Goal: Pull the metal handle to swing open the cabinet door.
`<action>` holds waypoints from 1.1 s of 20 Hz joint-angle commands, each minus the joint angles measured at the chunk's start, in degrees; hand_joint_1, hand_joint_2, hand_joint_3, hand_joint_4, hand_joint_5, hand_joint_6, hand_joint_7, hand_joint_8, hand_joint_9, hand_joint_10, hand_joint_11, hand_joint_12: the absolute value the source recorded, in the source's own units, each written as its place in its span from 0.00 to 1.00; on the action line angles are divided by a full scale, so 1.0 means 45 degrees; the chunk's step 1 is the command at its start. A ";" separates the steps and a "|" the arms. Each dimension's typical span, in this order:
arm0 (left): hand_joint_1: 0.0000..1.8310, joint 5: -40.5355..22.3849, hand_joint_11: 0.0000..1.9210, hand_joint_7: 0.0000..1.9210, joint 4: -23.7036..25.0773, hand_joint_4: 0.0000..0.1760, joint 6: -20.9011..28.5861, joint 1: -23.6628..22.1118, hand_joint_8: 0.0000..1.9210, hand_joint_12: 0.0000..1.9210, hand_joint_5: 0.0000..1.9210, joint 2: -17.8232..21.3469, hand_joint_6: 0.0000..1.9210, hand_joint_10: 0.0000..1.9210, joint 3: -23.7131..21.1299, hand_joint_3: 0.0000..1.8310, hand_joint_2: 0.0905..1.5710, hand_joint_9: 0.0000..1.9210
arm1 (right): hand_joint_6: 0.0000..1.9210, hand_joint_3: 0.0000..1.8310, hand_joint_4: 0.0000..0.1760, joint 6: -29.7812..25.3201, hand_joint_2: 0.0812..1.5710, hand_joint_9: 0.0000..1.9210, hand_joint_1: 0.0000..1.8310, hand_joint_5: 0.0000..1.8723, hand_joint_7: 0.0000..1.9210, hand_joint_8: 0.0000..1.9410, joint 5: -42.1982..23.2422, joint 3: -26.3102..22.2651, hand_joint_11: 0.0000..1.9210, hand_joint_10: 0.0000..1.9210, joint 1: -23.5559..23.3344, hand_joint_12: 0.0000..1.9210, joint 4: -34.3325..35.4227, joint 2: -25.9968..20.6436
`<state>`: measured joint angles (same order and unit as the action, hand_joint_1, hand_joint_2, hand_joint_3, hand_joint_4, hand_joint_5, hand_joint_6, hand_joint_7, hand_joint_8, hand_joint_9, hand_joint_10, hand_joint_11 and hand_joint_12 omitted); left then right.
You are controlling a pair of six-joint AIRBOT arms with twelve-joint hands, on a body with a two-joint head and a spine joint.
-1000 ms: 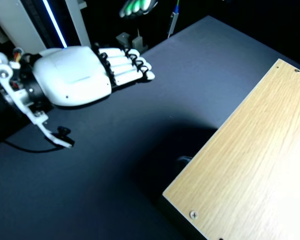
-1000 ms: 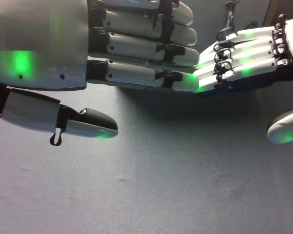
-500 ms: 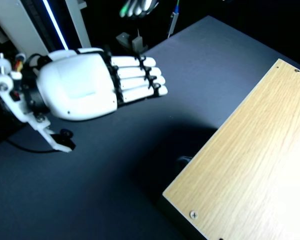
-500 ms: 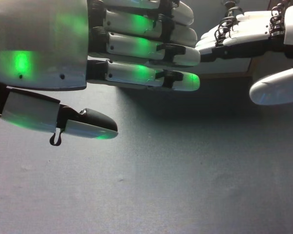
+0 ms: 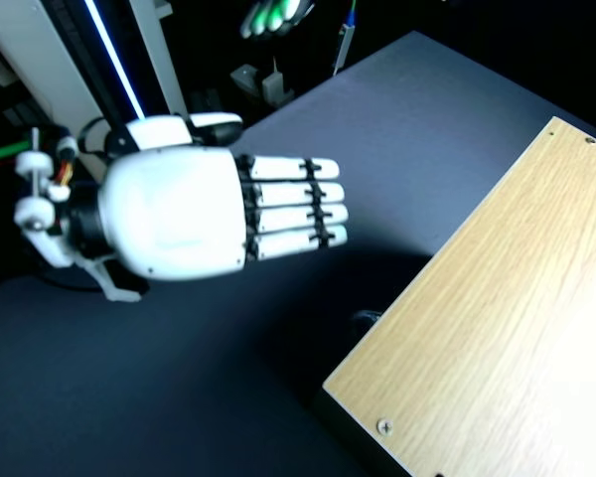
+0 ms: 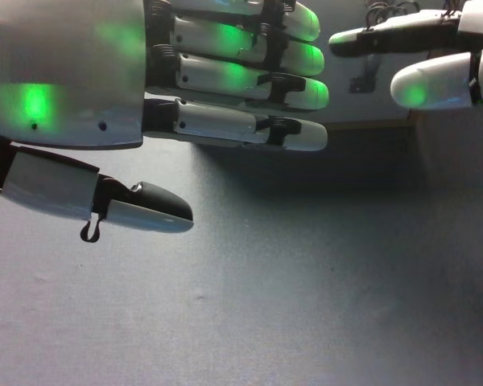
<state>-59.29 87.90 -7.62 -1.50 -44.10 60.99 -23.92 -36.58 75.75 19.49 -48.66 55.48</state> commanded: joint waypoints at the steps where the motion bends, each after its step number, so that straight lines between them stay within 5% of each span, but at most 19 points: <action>1: 0.00 -0.0283 0.00 0.14 -0.1215 0.00 -0.0043 -0.0150 0.00 0.26 0.14 0.0086 0.00 0.00 -0.0003 0.00 0.88 0.12 | 0.00 0.00 0.00 -0.0170 0.83 0.08 0.00 0.12 0.10 0.00 -0.0551 -0.0020 0.00 0.00 -0.0090 0.21 0.1032 -0.0026; 8: 0.00 -0.0283 0.00 0.13 -0.1215 0.00 -0.0043 -0.0150 0.00 0.27 0.13 0.0086 0.00 0.00 -0.0003 0.00 0.88 0.12 | 0.00 0.00 0.00 -0.1146 0.83 0.07 0.00 0.11 0.10 0.00 0.0769 0.0158 0.00 0.00 -0.0086 0.19 0.1898 -0.0029; 22: 0.00 -0.0283 0.00 0.15 -0.1215 0.00 -0.0043 -0.0150 0.00 0.30 0.14 0.0086 0.00 0.00 -0.0003 0.01 0.90 0.13 | 0.00 0.00 0.00 -0.1147 0.83 0.09 0.00 0.12 0.11 0.00 0.1245 -0.0536 0.00 0.00 0.0093 0.23 0.3390 -0.0901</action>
<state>-59.40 87.92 -7.60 -1.50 -44.10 60.99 -28.53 -26.35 73.52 20.43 -36.14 51.94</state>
